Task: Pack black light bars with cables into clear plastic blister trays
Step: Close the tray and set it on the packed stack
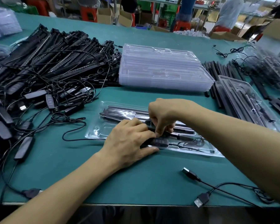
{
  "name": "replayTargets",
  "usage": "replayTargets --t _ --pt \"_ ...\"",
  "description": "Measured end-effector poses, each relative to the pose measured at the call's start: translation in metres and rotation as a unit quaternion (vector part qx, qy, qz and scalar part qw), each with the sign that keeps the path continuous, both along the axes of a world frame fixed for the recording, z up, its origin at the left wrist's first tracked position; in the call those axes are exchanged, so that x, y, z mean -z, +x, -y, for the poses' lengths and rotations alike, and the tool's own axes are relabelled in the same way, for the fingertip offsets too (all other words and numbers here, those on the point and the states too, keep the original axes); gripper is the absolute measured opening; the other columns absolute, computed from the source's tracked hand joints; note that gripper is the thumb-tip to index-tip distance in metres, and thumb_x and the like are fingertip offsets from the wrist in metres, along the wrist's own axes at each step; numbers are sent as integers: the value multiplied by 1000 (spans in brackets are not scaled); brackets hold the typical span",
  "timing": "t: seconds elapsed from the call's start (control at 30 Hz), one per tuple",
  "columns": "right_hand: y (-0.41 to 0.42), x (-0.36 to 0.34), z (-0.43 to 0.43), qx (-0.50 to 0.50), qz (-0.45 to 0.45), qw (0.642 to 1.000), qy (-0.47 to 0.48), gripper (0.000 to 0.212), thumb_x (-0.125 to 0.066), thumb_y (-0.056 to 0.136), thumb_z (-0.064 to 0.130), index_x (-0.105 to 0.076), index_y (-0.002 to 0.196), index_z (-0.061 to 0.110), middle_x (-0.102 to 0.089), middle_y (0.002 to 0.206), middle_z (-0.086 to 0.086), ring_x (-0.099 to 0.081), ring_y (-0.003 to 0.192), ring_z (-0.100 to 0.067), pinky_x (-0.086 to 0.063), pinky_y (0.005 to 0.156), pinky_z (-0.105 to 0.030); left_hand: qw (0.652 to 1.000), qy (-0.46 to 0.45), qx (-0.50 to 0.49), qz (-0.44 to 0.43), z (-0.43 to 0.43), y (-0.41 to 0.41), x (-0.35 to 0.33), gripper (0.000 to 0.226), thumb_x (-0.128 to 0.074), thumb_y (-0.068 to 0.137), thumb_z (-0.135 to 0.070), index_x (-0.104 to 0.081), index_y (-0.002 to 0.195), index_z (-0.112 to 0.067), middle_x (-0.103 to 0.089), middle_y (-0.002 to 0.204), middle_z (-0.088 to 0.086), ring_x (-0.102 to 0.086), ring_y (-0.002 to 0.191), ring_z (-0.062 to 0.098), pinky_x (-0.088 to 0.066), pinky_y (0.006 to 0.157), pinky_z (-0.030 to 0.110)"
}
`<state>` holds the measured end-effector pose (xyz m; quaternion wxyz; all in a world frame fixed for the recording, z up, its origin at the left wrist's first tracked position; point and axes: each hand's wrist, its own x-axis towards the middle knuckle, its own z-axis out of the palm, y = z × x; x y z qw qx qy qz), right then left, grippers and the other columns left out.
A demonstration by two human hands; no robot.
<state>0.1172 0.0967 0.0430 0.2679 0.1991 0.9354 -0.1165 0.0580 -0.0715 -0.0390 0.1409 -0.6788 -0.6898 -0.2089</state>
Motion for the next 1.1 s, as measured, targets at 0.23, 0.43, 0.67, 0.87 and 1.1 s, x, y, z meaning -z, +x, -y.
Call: replayTargets --t 0.23,0.43,0.67,0.87,1.1 --pt "9 5 -18 34 -4 995 -95 31 -88 68 36 -64 66 17 -69 58 -3 -65 52 -11 -51 53 -22 1000 0 -8 29 1 -1 0 45 -58 81 -65 -75 102 -29 -70 89 -11 -62 94 17 -49 79 34" --pt "-5 3 -17 57 55 990 -113 30 -88 70 26 -61 68 14 -69 60 -4 -68 55 -14 -51 50 -22 999 1 -10 35 2 -1 0 41 -66 78 -62 -75 99 -28 -70 88 -11 -62 92 17 -50 79 36" --pt "-13 -4 -3 17 91 996 -11 43 -88 65 41 -72 81 5 -72 61 -4 -63 47 -10 -49 46 -19 999 -4 -9 38 2 -1 1 40 -69 78 -61 -74 98 -28 -70 87 -11 -61 91 20 -49 78 34" --pt "-7 4 -2 8 42 999 13 38 -91 62 36 -63 67 11 -66 49 -1 -63 44 -13 -49 49 -22 1000 0 -8 4 -1 -1 3 44 -52 82 -66 -73 96 -30 -67 85 -12 -59 88 19 -49 75 35" --pt "13 5 -12 45 -38 997 -39 40 -92 58 43 -62 65 16 -68 57 -5 -59 47 -13 -49 53 -25 1000 0 -14 -8 1 -2 3 44 -51 84 -67 -71 98 -31 -63 84 -12 -57 86 19 -48 75 34"
